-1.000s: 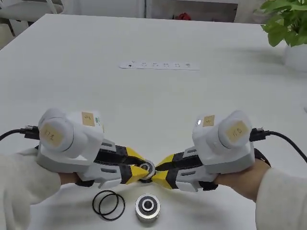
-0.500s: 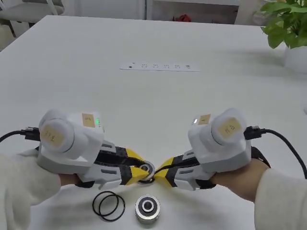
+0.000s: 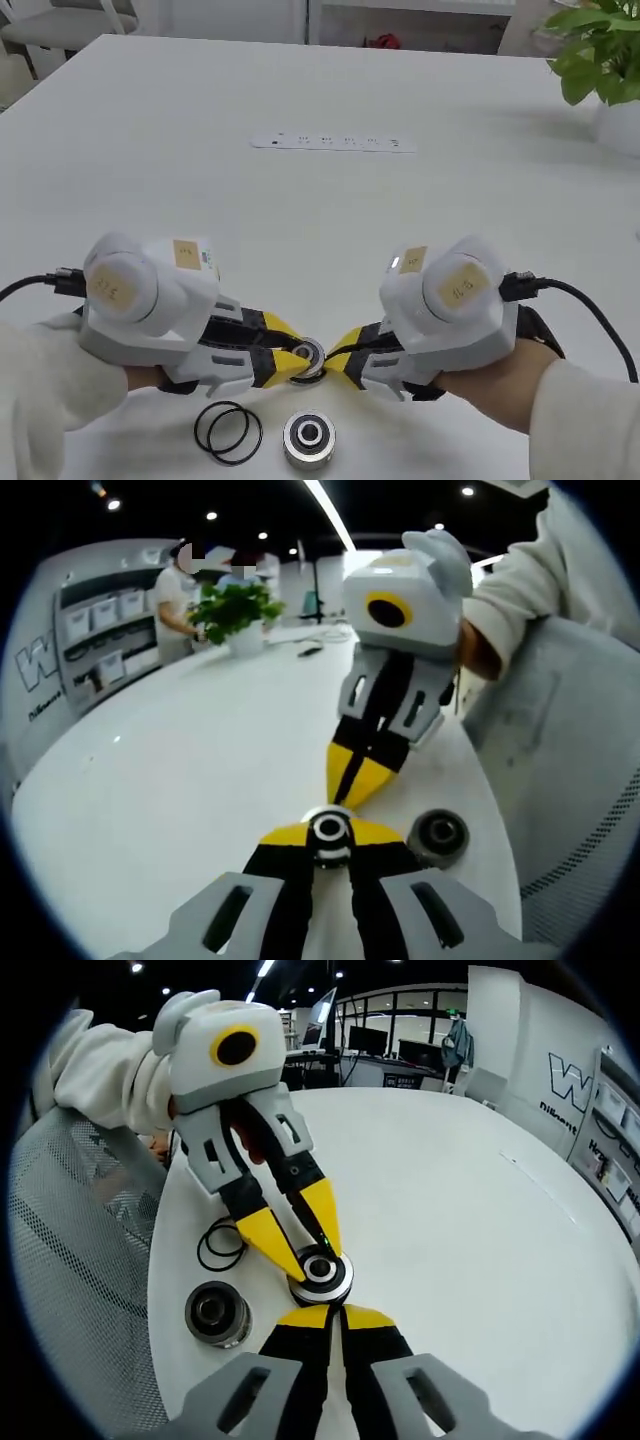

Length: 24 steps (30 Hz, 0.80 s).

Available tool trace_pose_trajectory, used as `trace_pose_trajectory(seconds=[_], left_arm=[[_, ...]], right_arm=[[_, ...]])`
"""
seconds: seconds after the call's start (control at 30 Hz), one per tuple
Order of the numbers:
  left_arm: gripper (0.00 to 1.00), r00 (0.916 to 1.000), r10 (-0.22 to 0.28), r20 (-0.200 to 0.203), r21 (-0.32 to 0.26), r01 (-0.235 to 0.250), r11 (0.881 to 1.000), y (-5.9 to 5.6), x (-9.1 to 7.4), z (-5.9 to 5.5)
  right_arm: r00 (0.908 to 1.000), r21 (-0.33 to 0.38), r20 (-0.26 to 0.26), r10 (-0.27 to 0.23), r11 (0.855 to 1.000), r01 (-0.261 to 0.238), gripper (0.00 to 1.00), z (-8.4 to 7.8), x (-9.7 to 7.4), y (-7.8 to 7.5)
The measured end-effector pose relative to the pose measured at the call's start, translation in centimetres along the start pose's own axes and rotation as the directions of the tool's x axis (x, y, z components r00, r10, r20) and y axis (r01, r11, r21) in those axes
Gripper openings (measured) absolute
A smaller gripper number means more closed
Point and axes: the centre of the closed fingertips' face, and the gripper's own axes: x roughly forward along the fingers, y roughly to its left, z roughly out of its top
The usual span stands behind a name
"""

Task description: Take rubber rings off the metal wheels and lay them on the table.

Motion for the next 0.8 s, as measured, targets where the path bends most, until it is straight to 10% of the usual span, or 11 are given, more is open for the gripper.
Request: trace_pose_trajectory(seconds=[0.17, 0.37, 0.63, 0.8], left_arm=[[0.13, 1.0000, 0.001, -0.001, 0.002, -0.001, 1.000, 0.0, 0.0, 0.0], [0.13, 1.0000, -0.001, 0.002, 0.002, 0.001, 1.000, -0.1, 0.0, 0.0], [0.13, 0.9997, -0.009, 0.021, -0.004, 0.009, 1.000, -0.2, 0.0, 0.0], [0.13, 0.9996, -0.013, 0.026, -0.002, 0.013, 1.000, -0.4, 0.1, 0.0]], right_arm=[[0.9997, -0.023, -0.005, -0.023, 0.999, 0.023, 0.00, 0.0, -0.1, -0.3], [0.9995, 0.166, 0.030, 0.005, 0.986, -0.010, 0.00, -0.1, -0.2, -0.6], [0.9879, 0.477, 0.142, 0.062, 0.870, -0.123, 0.00, 0.0, -1.1, -0.9], [0.9828, 0.538, 0.168, 0.078, 0.828, -0.157, 0.00, 0.1, -1.2, -0.8]])
